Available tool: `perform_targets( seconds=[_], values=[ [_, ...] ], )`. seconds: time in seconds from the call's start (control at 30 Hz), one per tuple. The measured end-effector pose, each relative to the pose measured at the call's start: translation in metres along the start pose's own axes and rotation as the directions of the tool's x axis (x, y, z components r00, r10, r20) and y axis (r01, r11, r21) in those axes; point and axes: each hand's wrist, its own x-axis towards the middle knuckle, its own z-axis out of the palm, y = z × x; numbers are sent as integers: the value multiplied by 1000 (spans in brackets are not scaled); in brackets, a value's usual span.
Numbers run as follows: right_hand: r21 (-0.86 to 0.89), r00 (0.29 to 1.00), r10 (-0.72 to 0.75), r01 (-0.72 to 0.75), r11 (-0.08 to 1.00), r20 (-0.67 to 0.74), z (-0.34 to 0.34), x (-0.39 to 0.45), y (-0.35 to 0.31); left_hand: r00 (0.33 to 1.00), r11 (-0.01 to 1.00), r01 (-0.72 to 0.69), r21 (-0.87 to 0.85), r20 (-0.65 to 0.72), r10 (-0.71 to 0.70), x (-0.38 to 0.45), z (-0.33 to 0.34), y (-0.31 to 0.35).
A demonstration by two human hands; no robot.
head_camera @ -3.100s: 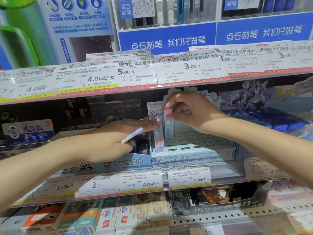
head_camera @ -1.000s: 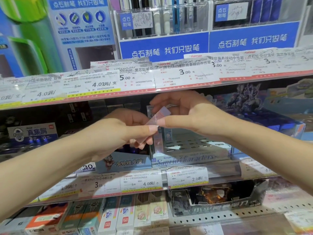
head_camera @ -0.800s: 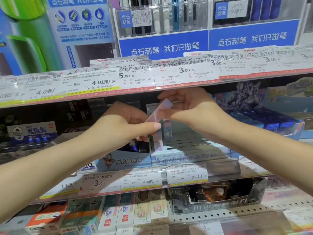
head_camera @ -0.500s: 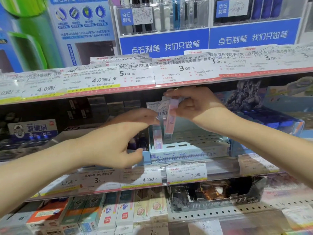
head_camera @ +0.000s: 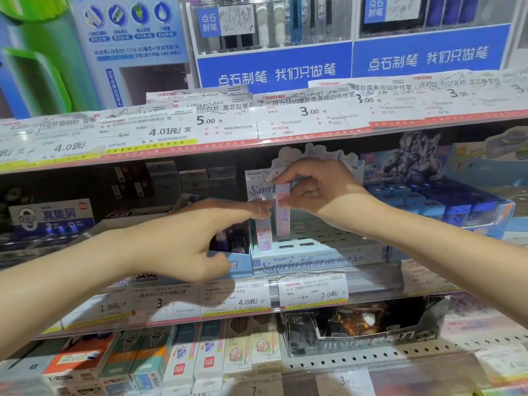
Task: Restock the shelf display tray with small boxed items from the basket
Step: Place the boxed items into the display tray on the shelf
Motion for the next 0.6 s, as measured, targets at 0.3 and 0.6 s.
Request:
perform_targets(
  seconds=[0.3,0.6],
  values=[
    [-267,990,-137,144,953,45,3,1,15,1000,999,-11,-52,16,11,1,-4,2],
    [-217,994,-73,88,972,78,-4,-1,8,1000,995,-7,-103,5,8,0,-7,7]
  ],
)
